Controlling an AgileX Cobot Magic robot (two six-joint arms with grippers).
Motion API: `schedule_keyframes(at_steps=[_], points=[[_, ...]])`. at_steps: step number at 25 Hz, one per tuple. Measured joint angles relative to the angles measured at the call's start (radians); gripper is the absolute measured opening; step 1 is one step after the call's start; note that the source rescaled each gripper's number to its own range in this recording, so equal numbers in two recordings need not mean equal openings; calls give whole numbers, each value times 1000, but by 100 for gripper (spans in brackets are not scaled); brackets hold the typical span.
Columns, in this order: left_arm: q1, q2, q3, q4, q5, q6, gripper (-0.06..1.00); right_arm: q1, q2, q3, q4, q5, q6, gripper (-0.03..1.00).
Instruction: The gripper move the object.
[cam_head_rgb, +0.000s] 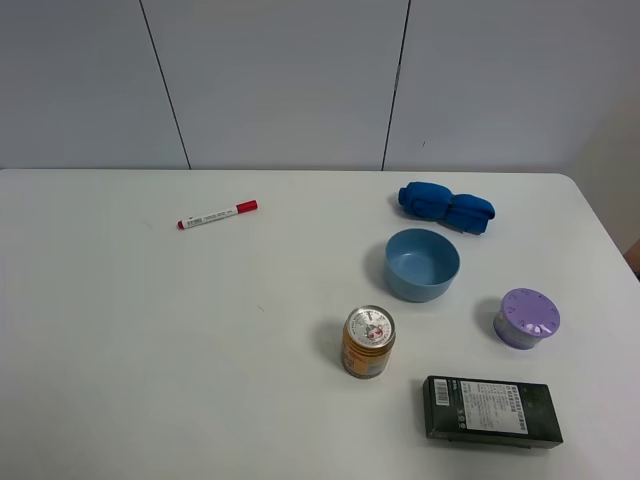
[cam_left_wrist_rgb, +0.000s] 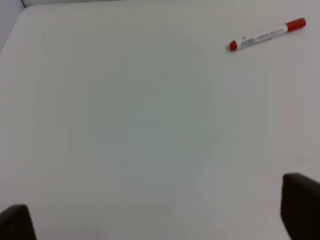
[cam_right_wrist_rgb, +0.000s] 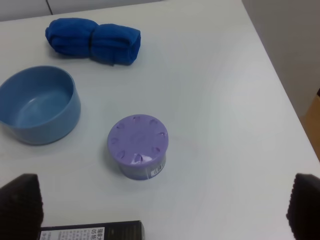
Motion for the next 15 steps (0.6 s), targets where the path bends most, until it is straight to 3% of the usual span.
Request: schedule_keyframes(at_steps=[15], points=[[0,-1,0,-3,-4,-4,100,0,0,0,0,0,0,100]])
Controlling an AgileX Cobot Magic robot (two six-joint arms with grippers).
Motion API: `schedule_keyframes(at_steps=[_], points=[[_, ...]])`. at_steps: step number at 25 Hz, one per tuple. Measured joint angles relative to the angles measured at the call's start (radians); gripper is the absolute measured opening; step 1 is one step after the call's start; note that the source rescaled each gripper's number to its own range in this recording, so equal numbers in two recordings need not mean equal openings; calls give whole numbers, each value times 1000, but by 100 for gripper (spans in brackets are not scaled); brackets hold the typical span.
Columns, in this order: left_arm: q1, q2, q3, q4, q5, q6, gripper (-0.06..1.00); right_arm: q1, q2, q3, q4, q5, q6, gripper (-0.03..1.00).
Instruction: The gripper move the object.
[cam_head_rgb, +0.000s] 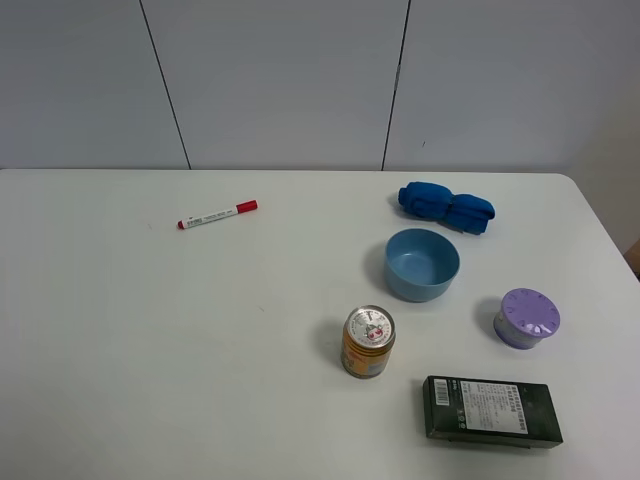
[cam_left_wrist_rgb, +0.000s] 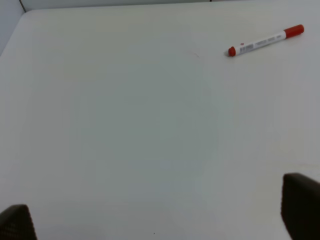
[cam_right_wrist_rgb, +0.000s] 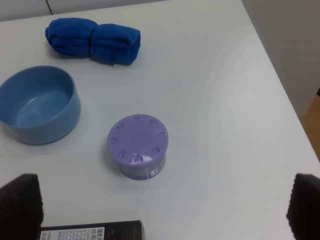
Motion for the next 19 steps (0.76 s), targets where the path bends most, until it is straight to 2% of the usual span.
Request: schedule_keyframes(at_steps=[19], points=[[0,0,0,0,-1,-3,100,0,0,0,0,0,0,100]])
